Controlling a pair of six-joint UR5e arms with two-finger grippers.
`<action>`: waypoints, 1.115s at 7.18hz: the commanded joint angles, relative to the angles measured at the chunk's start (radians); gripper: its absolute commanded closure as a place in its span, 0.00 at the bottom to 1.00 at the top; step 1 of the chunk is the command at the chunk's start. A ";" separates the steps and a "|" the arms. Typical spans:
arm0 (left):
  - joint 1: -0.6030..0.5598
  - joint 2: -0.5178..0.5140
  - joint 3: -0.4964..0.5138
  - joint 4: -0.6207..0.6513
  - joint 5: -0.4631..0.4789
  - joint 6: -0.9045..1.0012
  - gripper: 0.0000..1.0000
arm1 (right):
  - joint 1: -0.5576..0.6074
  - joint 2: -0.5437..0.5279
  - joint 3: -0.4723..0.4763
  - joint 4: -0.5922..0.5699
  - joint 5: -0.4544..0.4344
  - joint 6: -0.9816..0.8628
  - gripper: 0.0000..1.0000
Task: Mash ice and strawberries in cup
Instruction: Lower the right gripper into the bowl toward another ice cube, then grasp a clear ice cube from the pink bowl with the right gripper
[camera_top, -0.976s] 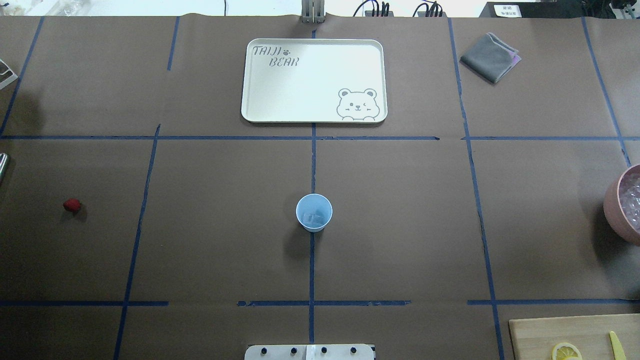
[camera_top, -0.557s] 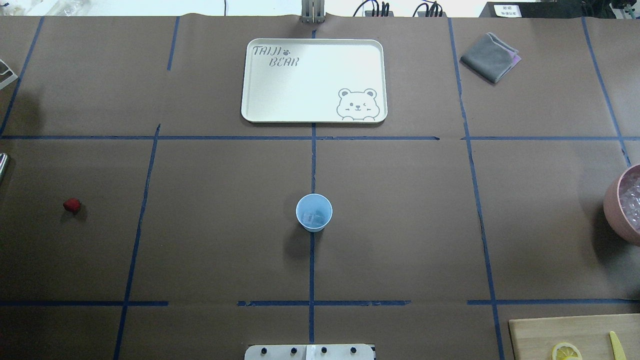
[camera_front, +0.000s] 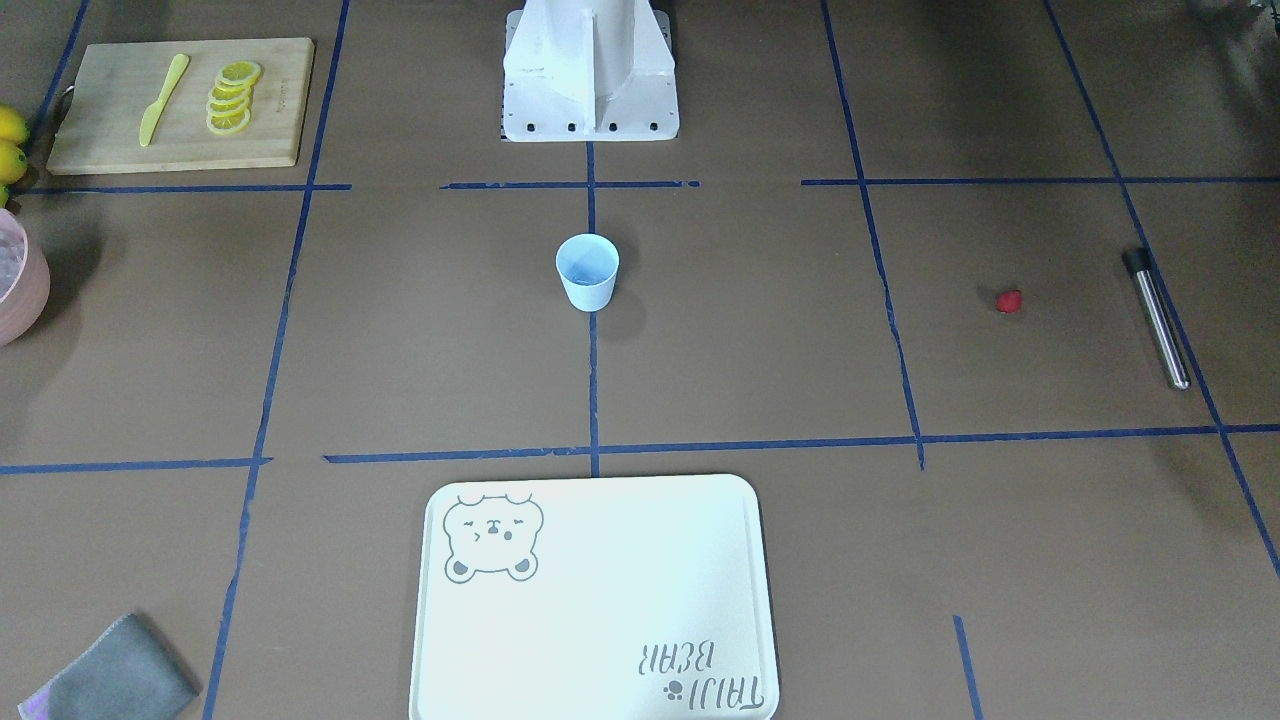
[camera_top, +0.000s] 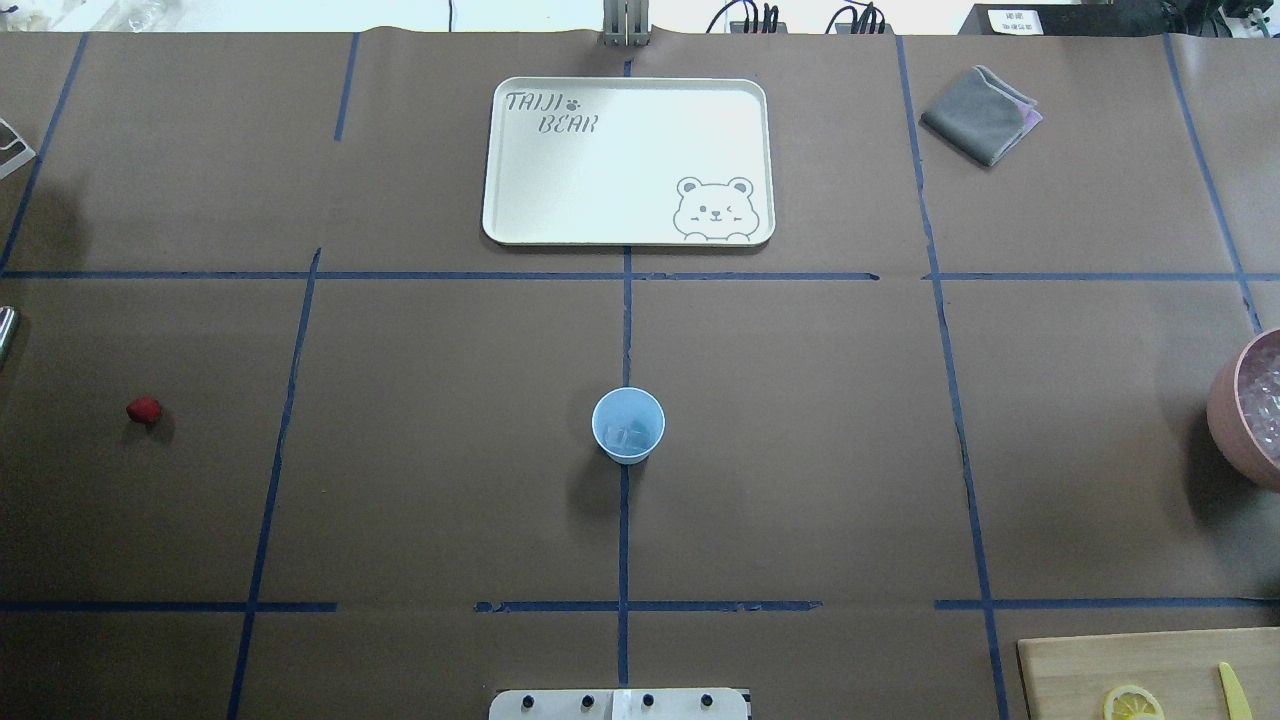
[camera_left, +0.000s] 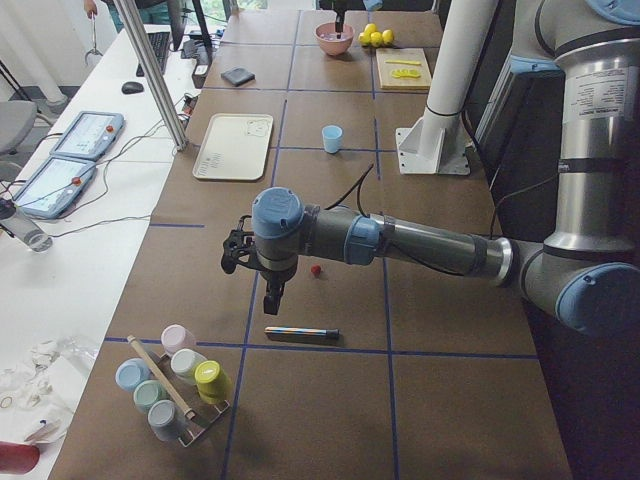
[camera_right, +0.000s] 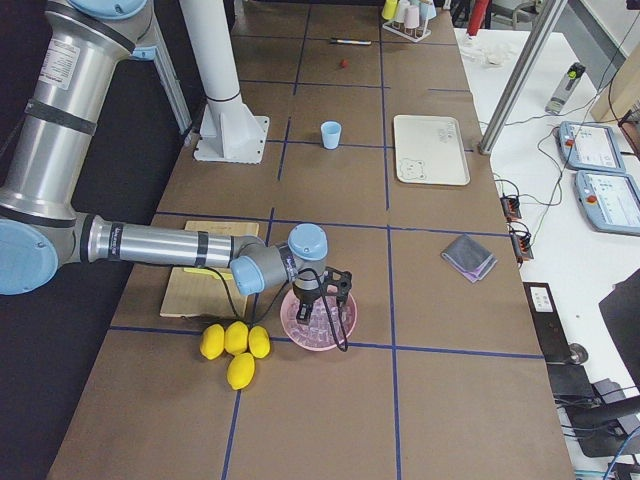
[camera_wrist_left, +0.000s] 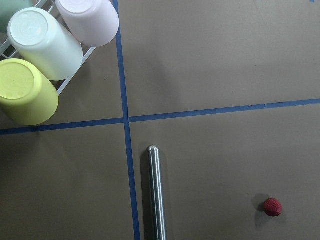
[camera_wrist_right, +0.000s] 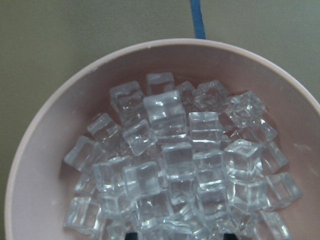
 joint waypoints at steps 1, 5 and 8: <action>0.000 0.000 0.000 0.000 0.000 0.000 0.00 | 0.000 0.001 -0.006 0.000 0.000 0.000 0.35; 0.000 0.000 -0.006 0.002 0.000 0.000 0.00 | 0.000 0.001 -0.004 0.002 0.003 -0.009 0.81; 0.000 0.000 -0.006 0.003 0.000 0.000 0.00 | 0.005 0.001 0.023 0.000 0.011 -0.015 1.00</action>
